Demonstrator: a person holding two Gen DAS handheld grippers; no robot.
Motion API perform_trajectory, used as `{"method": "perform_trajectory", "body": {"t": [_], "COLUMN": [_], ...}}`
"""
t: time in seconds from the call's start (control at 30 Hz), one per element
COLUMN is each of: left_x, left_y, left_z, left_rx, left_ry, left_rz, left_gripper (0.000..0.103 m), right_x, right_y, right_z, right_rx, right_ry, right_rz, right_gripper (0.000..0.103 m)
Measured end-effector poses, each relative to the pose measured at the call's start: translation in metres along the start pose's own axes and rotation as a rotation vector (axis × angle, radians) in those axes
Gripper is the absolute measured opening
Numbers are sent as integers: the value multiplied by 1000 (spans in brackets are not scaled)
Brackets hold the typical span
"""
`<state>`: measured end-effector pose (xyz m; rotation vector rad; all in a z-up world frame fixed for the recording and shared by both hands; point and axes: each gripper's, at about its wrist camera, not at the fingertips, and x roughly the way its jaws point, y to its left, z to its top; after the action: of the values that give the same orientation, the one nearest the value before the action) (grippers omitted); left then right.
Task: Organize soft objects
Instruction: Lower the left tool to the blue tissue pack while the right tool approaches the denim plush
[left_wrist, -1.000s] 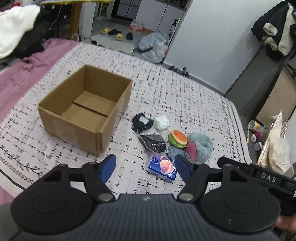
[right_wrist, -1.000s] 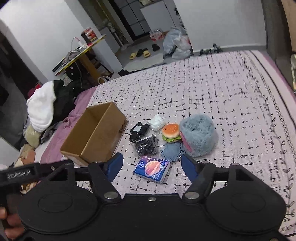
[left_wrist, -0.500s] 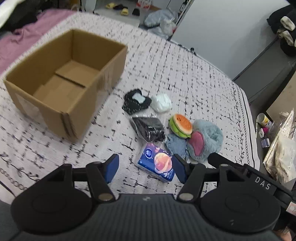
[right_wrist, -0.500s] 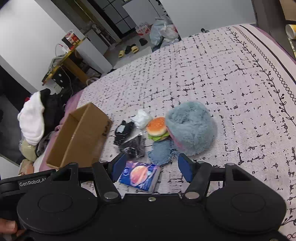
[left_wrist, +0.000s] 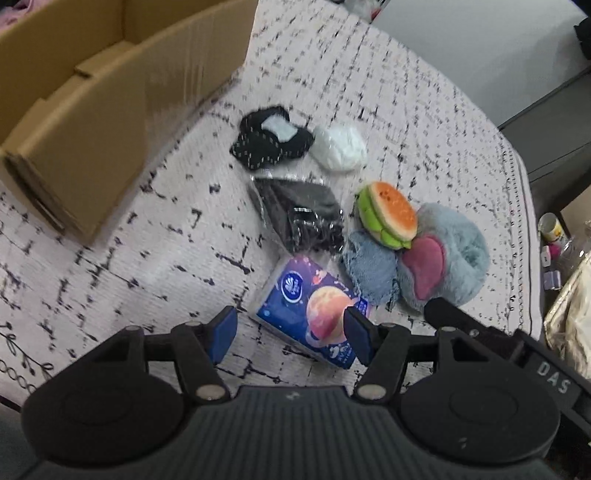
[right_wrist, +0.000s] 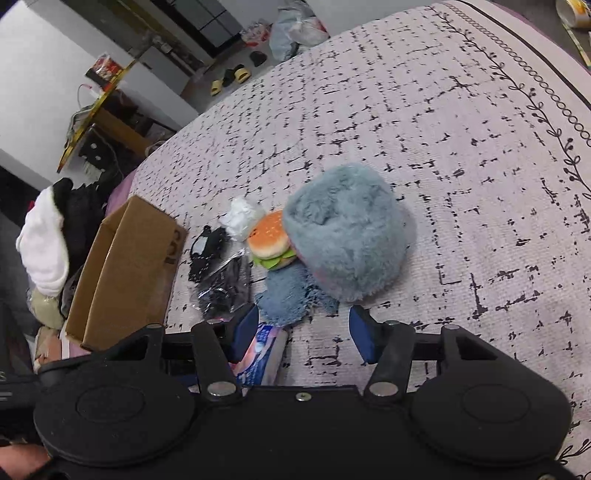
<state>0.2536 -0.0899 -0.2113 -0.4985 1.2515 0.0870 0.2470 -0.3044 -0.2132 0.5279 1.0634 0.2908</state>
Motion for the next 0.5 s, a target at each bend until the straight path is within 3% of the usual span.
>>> {"method": "perform_trajectory", "body": {"t": [0.23,0.3,0.37,0.5], "left_x": [13,15,12,5], "left_y": [-5,-6,-4,3], "left_z": [0,1,1,3], "left_rx": [-32,-63,-88,-117], "left_ry": [-17,-31,-54,-69], "left_rz": [9,13,15,-22], "left_gripper": [65,61,47,35], "right_x": [7,10,14,21], "right_y": [-6,-7,-7,-3], "right_z": [2,1,2,1], "right_rx": [22,32,35,18], "right_ry": [10,16,22,29], "right_rz": [3,3,4,7], "right_gripper": [55,55,55,55]}}
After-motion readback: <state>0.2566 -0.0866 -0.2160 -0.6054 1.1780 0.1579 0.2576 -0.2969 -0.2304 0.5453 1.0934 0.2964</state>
